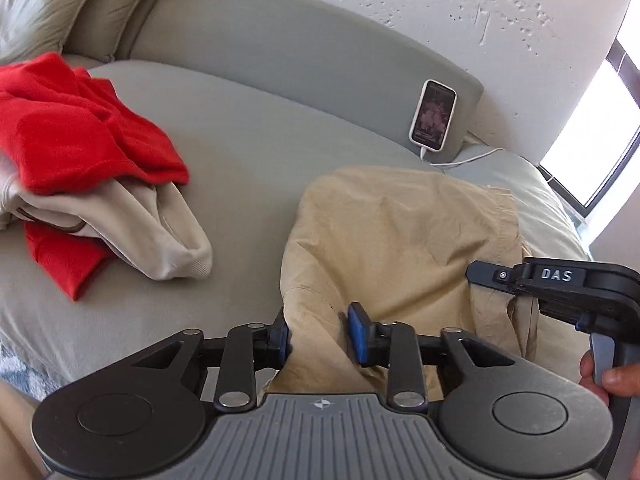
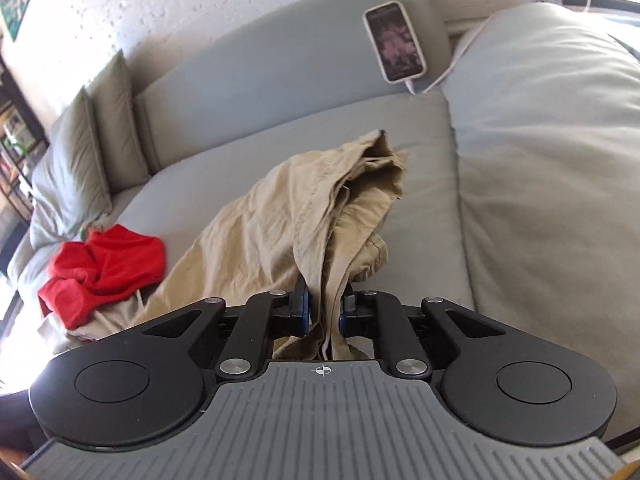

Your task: Fold clothes

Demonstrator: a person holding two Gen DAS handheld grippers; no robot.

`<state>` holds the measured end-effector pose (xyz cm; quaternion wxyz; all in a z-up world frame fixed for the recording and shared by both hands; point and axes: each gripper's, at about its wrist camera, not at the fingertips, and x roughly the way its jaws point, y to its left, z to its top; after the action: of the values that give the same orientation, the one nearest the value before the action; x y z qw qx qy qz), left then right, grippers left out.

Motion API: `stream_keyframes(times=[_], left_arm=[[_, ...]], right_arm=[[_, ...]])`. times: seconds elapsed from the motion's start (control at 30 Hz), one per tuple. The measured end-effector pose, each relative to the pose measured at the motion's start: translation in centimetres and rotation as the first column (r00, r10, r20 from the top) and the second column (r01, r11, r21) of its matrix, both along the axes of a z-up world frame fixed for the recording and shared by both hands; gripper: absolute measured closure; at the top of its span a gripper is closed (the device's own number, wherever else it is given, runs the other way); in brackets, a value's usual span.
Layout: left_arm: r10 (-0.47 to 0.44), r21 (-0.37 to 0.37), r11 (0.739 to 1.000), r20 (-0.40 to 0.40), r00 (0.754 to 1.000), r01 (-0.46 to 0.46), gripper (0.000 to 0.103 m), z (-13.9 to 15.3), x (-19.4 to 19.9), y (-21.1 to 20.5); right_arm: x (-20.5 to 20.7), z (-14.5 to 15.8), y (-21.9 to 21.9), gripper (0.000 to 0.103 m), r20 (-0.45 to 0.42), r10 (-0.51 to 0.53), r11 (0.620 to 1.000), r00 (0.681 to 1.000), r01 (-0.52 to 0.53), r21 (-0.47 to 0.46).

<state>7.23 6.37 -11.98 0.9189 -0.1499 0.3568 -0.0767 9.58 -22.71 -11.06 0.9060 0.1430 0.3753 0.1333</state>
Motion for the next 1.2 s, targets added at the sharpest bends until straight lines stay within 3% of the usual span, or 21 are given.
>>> stream_keyframes(times=[0.07,0.13,0.17,0.27,0.33,0.4,0.43,0.47,0.5,0.53,0.57,0.6,0.63,0.67,0.73,0.8,0.87,1.0,1.1,1.2], left_arm=[[-0.010,0.010,1.000,-0.008,1.000,0.010,0.058,0.3,0.2,0.4],[0.007,0.029,1.000,-0.027,1.000,-0.006,0.053,1.3,0.0,1.0],[0.027,0.050,0.998,-0.014,1.000,-0.026,0.053,2.2,-0.3,1.3],[0.089,0.137,0.984,0.161,0.983,-0.112,0.062,5.6,-2.3,1.2],[-0.019,0.124,0.992,0.261,0.965,-0.014,0.064,7.3,-2.5,0.4],[-0.154,0.175,0.978,0.245,0.957,0.113,0.063,7.2,-1.6,-1.6],[-0.217,0.206,0.963,0.214,0.952,0.174,0.065,6.7,-1.0,-2.6],[-0.285,0.250,0.936,0.133,0.949,0.246,0.078,5.2,-0.4,-3.6],[-0.347,0.287,0.903,0.049,0.937,0.319,0.089,3.7,0.2,-4.5],[-0.402,0.317,0.864,-0.036,0.915,0.392,0.089,2.2,0.7,-5.4],[-0.437,0.384,0.824,-0.039,0.899,0.417,0.090,1.3,-0.4,-5.9],[-0.462,0.409,0.801,-0.043,0.886,0.437,0.093,1.2,-1.2,-6.0],[-0.486,0.433,0.777,-0.048,0.873,0.456,0.094,1.1,-2.0,-6.0],[-0.488,0.417,0.779,-0.067,0.870,0.468,0.094,1.1,-2.2,-5.5],[-0.482,0.388,0.792,-0.078,0.873,0.472,0.094,0.7,-1.9,-4.5],[-0.469,0.354,0.811,-0.082,0.879,0.466,0.095,0.4,-1.5,-3.9],[-0.456,0.332,0.825,-0.085,0.886,0.457,0.095,0.5,-1.0,-3.8],[-0.450,0.336,0.828,-0.080,0.890,0.449,0.095,0.8,-1.3,-4.3],[-0.438,0.321,0.839,-0.082,0.895,0.440,0.095,1.0,-1.5,-4.1],[-0.440,0.319,0.839,-0.079,0.895,0.440,0.095,1.0,-1.3,-4.1]], right_arm=[[1.7,-1.1,1.8,0.090,-0.022,-0.005,0.997,1.000,0.003,-0.075],[3.1,-2.7,2.3,0.078,-0.079,-0.014,0.991,0.997,0.003,-0.131],[3.2,-3.1,2.0,0.075,-0.090,-0.021,0.993,0.996,0.010,-0.114],[3.5,-3.5,0.7,0.073,-0.116,-0.024,0.999,0.993,0.018,-0.050],[3.2,-3.9,-0.2,0.072,-0.125,-0.023,1.000,0.992,0.021,-0.022],[3.2,-4.1,-0.3,0.072,-0.127,-0.033,0.999,0.991,0.032,-0.003],[3.2,-4.1,-0.2,0.072,-0.126,-0.038,0.999,0.991,0.038,-0.004],[3.2,-4.1,-0.2,0.072,-0.126,-0.043,0.999,0.991,0.043,-0.005],[3.2,-4.2,0.1,0.072,-0.127,-0.044,0.999,0.991,0.043,-0.009],[3.0,-4.0,0.0,0.071,-0.133,-0.045,0.999,0.990,0.044,-0.012],[2.8,-3.8,-0.1,0.070,-0.140,-0.046,0.999,0.989,0.044,-0.015],[2.5,-3.4,-0.3,0.066,-0.156,-0.047,0.999,0.987,0.045,-0.018],[2.1,-3.1,-0.5,0.053,-0.172,-0.049,0.999,0.984,0.046,-0.022],[1.4,-2.4,-0.9,0.048,-0.194,-0.063,0.998,0.979,0.057,-0.035],[-0.5,-0.5,-1.9,0.045,-0.150,-0.096,0.994,0.984,0.087,-0.062],[-2.5,1.8,-2.9,0.037,-0.014,-0.134,0.987,0.991,0.132,-0.087],[-3.0,3.4,-2.9,0.036,0.072,-0.162,0.977,0.984,0.170,-0.127],[-0.7,3.1,-0.8,0.073,0.060,-0.042,0.993,0.997,0.048,-0.107],[1.4,1.0,2.0,0.074,0.041,0.115,0.993,0.993,-0.114,-0.023],[3.5,-1.2,4.6,0.074,0.016,0.254,0.966,0.967,-0.253,-0.050]])
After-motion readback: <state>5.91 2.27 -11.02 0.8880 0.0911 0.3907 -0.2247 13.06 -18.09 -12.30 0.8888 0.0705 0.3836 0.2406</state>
